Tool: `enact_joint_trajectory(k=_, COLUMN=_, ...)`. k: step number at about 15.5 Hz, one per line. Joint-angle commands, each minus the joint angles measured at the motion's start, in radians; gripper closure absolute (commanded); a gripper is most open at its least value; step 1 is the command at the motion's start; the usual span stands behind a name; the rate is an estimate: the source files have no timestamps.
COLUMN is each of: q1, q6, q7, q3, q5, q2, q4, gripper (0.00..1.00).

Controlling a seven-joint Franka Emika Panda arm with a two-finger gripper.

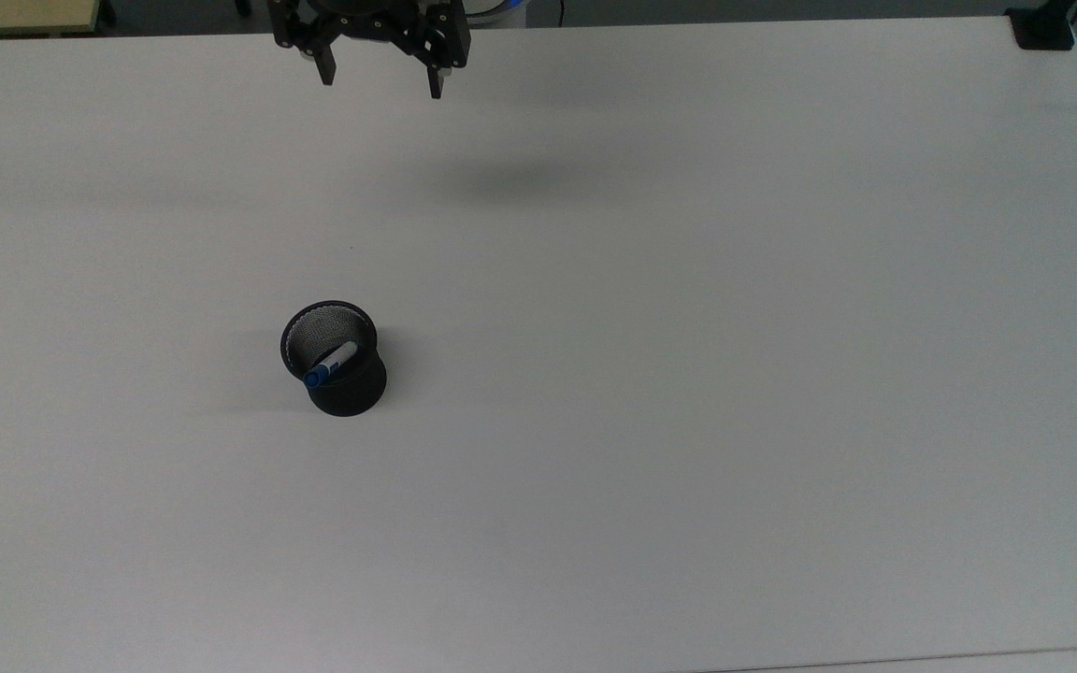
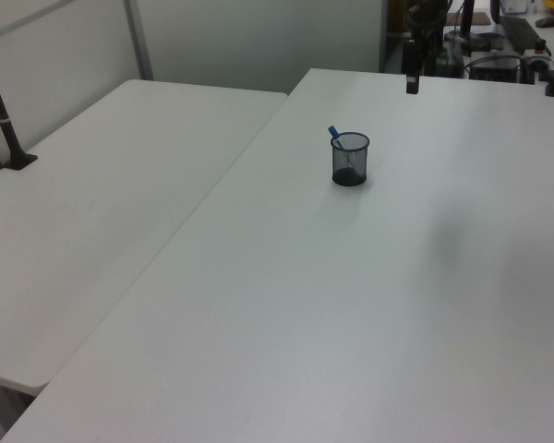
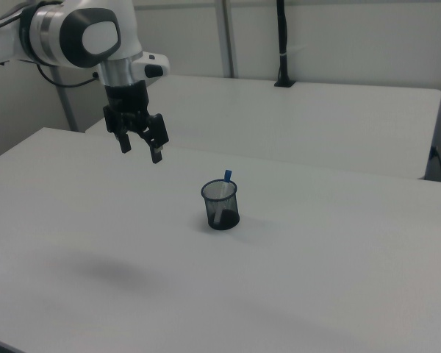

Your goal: Remove the marker

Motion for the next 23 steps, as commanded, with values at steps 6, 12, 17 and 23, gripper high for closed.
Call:
enact_joint_trajectory(k=6, q1=0.000, q6=-0.060, q7=-0.068, q3=-0.016, q5=0.022, q2=-0.011, q4=0.007, gripper=0.00)
enact_joint_trajectory(k=12, q1=0.008, q6=-0.054, q7=-0.064, q3=-0.018, q5=0.021, q2=-0.001, q4=0.007, gripper=0.00)
enact_joint_trajectory(k=17, q1=0.003, q6=0.069, q7=-0.061, q3=-0.018, q5=0.022, q2=0.028, q4=0.016, gripper=0.00)
enact_joint_trajectory(k=23, q1=-0.012, q6=0.377, q7=-0.067, q3=-0.050, q5=0.022, q2=0.166, q4=0.027, gripper=0.00)
